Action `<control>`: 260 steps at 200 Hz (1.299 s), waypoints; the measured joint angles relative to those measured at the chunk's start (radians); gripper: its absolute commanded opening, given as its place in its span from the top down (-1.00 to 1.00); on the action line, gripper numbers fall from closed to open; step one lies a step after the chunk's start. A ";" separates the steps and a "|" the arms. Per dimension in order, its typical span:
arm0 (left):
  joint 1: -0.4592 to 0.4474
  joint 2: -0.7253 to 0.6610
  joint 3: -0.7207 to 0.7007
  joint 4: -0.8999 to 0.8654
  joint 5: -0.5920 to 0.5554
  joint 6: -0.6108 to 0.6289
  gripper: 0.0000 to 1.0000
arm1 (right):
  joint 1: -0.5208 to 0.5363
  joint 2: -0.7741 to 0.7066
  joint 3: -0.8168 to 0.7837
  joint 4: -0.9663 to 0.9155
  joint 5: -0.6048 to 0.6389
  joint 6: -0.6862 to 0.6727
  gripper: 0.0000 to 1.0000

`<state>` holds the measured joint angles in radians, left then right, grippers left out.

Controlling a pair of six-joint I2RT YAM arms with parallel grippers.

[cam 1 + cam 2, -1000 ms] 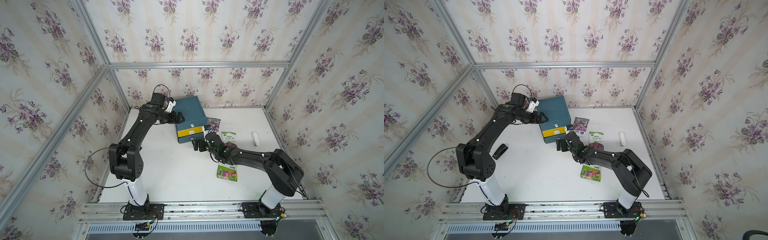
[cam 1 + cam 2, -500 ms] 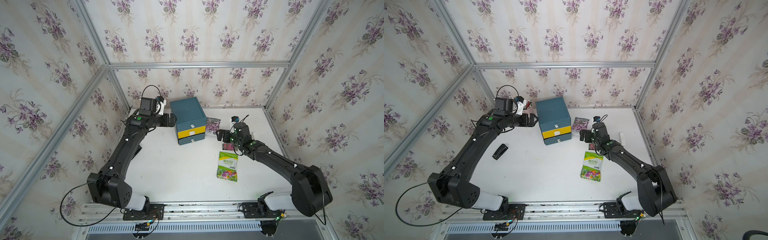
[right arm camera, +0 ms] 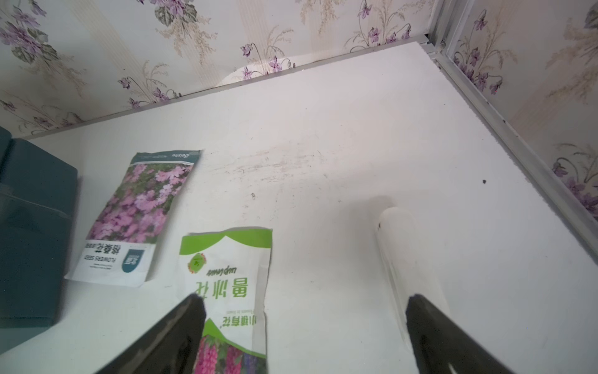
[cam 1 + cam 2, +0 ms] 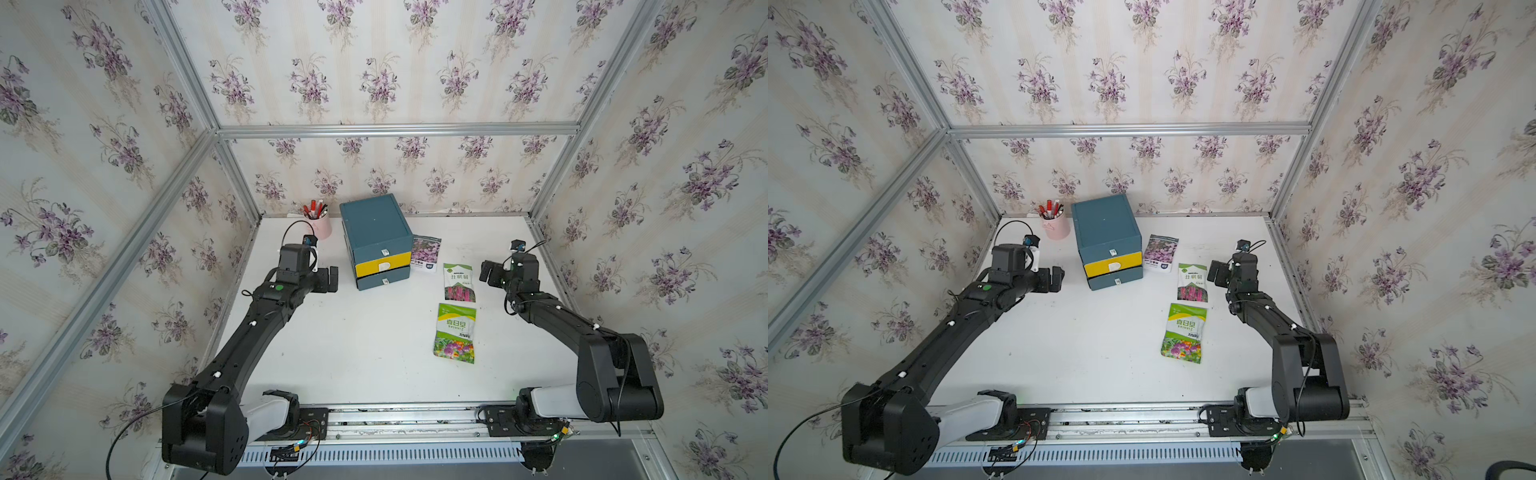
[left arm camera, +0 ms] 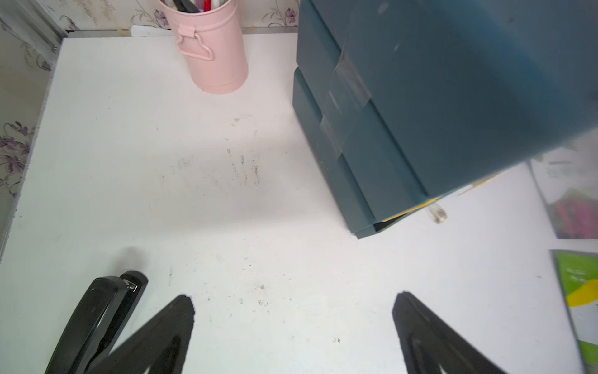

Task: Take the seed bags out of the drawer
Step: Reset both arms

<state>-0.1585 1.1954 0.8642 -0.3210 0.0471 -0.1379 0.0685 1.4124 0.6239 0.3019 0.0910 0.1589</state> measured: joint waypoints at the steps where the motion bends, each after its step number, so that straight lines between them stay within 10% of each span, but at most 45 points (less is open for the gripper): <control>1: 0.000 -0.002 -0.006 0.005 -0.002 0.000 -1.00 | 0.000 0.002 -0.004 0.005 0.002 -0.002 -0.99; 156: 0.076 0.221 -0.413 0.877 -0.168 0.209 -1.00 | -0.013 0.092 -0.377 0.767 0.103 -0.104 -1.00; 260: 0.122 0.301 -0.425 0.998 -0.120 0.191 -1.00 | -0.011 0.122 -0.409 0.943 0.087 -0.114 -1.00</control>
<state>-0.0368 1.4960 0.4389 0.6765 -0.0731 0.0532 0.0578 1.5345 0.2153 1.2453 0.1776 0.0444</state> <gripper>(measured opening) 0.998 0.997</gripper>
